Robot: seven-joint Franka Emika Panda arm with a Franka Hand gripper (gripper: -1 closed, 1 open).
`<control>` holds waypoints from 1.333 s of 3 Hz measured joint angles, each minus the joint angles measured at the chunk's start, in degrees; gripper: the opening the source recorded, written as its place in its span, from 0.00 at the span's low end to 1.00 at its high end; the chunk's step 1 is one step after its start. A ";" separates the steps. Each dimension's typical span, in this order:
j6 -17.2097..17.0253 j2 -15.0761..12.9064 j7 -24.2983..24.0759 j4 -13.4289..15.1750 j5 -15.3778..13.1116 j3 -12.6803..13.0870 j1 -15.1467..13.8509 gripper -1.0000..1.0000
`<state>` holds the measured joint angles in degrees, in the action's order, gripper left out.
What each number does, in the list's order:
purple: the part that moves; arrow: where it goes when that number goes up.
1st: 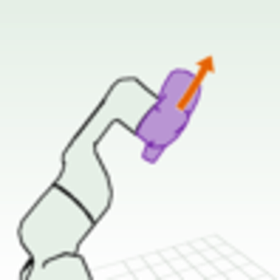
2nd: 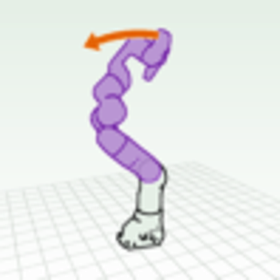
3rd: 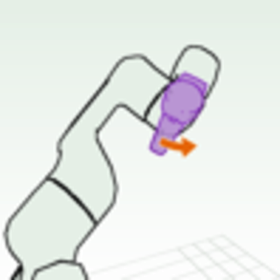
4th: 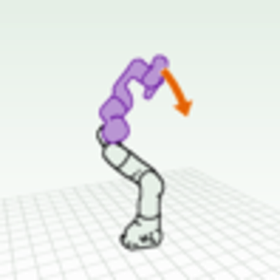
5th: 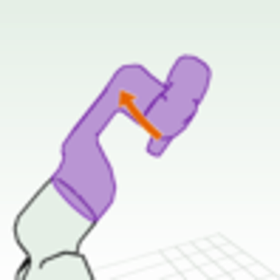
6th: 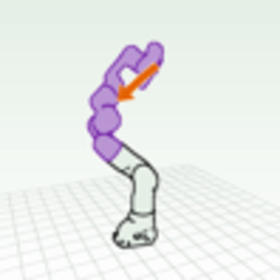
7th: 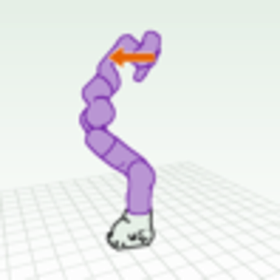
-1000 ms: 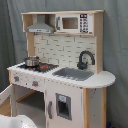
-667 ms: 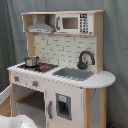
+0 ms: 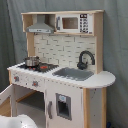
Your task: Play with the kitchen
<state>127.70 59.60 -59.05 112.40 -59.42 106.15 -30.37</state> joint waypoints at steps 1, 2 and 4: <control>0.37 0.00 -5.67 0.28 0.52 2.11 -1.53 1.00; 0.66 -0.01 -10.77 1.10 1.43 4.18 -2.87 1.00; 3.38 -0.03 -16.50 3.71 10.52 6.72 -3.72 1.00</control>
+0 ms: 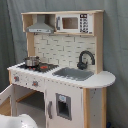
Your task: Play with the kitchen
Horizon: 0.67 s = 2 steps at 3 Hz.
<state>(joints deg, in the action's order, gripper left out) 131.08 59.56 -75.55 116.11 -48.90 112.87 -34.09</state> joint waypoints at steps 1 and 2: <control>1.26 -0.20 -1.75 2.96 4.83 -0.08 -0.02 1.00; 2.50 -1.07 -4.23 7.77 5.18 -1.68 -0.06 1.00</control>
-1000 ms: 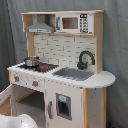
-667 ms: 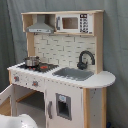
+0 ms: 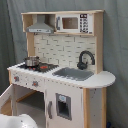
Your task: Play with the kitchen
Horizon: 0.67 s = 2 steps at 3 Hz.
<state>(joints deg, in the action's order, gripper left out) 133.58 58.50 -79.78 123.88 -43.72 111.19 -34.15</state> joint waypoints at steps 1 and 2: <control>0.52 -2.02 -1.90 5.12 0.01 -1.59 -0.28 1.00; 3.10 -2.21 -2.36 9.80 0.01 -3.29 -2.38 1.00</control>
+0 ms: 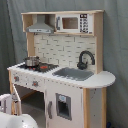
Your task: Play with the kitchen
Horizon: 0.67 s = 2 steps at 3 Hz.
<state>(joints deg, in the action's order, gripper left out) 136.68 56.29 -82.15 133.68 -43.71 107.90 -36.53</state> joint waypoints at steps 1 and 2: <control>2.12 0.02 0.26 0.96 -0.14 -0.50 -5.37 1.00; 4.25 0.08 2.09 -0.57 -0.17 -1.57 -10.15 1.00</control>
<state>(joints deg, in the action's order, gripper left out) 140.94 56.37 -80.05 133.11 -43.88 106.34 -46.68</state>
